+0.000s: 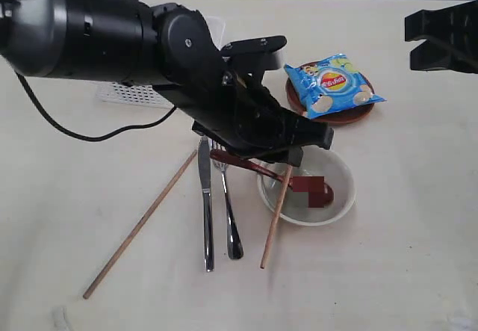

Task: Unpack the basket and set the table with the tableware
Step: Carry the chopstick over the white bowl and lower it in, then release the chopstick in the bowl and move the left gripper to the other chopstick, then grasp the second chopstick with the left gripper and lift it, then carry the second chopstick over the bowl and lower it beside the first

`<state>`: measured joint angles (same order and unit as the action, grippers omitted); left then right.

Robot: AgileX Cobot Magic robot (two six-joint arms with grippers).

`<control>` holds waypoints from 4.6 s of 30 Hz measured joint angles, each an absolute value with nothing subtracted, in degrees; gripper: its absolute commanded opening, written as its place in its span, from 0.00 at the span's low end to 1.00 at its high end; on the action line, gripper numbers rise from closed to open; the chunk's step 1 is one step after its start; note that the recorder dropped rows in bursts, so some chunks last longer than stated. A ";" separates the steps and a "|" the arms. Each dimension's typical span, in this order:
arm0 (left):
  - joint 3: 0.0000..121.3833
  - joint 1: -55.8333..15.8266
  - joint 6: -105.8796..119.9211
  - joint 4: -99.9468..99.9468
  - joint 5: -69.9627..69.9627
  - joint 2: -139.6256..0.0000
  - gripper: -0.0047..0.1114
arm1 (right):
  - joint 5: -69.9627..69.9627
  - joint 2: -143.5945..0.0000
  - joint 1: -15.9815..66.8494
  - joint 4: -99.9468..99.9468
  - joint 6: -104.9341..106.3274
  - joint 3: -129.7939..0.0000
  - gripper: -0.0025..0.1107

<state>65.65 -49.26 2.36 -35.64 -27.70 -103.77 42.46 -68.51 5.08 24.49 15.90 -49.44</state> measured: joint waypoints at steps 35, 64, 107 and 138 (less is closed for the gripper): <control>38.34 -49.11 -11.03 -2.08 -39.23 -80.78 0.34 | 44.60 -68.51 5.08 24.49 15.90 -48.80 0.02; 31.47 -49.11 -22.06 15.07 -13.50 -91.54 0.34 | 44.24 -68.51 5.08 24.82 16.62 -48.43 0.02; 35.24 -49.11 -29.06 14.65 -19.37 -95.90 0.04 | 44.11 -68.51 5.08 25.15 16.62 -48.43 0.02; 52.03 -49.11 -19.02 -7.27 -33.79 -73.55 0.04 | 44.11 -68.51 5.08 25.15 16.62 -48.43 0.02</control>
<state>52.03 -49.11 -19.02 -7.27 -33.79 -73.55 44.11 -68.51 5.08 25.15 16.62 -48.43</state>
